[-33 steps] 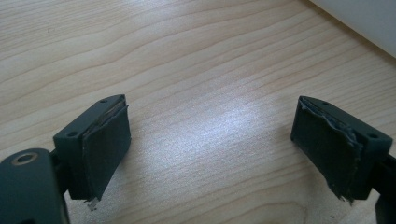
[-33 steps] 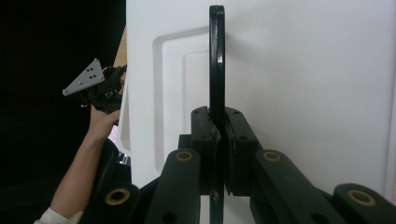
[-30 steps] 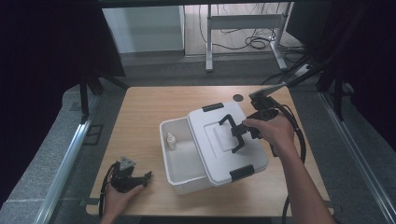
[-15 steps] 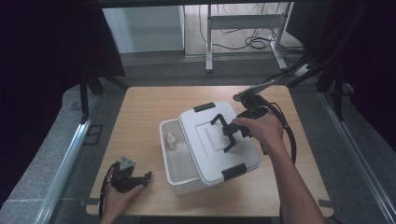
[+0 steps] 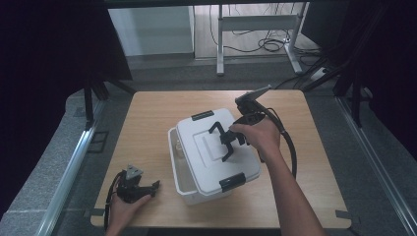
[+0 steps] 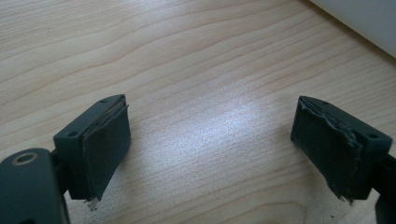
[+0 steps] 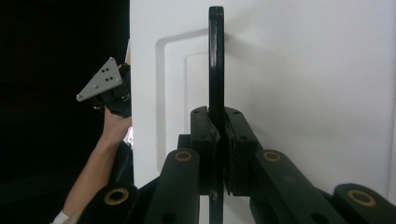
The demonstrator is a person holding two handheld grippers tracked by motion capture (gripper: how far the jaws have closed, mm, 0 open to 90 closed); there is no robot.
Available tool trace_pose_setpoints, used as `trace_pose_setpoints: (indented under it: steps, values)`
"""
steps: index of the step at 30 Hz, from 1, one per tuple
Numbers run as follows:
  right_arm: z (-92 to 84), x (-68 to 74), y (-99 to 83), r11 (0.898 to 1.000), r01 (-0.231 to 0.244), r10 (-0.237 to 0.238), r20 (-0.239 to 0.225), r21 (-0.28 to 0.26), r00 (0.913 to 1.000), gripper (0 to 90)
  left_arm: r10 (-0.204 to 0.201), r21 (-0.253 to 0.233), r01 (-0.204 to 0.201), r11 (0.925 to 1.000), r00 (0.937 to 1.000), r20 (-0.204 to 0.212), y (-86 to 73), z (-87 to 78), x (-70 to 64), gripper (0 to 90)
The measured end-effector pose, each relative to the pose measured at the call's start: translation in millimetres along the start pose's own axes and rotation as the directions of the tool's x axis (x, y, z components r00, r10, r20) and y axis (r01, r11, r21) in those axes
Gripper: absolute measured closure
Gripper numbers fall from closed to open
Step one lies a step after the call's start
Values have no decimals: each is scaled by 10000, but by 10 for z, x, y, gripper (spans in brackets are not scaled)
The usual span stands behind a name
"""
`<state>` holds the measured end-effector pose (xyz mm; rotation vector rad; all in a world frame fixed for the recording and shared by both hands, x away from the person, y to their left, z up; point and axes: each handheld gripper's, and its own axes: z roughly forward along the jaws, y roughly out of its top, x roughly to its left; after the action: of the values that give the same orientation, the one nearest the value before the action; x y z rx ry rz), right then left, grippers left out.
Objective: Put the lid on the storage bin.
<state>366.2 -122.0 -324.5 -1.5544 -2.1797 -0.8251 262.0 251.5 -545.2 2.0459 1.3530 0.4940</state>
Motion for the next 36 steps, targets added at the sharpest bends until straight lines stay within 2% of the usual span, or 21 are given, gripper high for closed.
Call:
trace_pose_setpoints:
  steps: [12,22,36]
  values:
    - [122,79,26,9992,-392,391,-123,-44,9992,840,5,0,-5,10000,10000,7,0,0,0,119]
    - [175,164,43,9986,-522,522,-229,-17,9984,840,11,4,-11,10000,10000,18,1,0,0,118]
    - [390,215,91,9954,-919,923,-170,266,9956,838,20,1,-20,10000,10000,24,2,2,0,118]
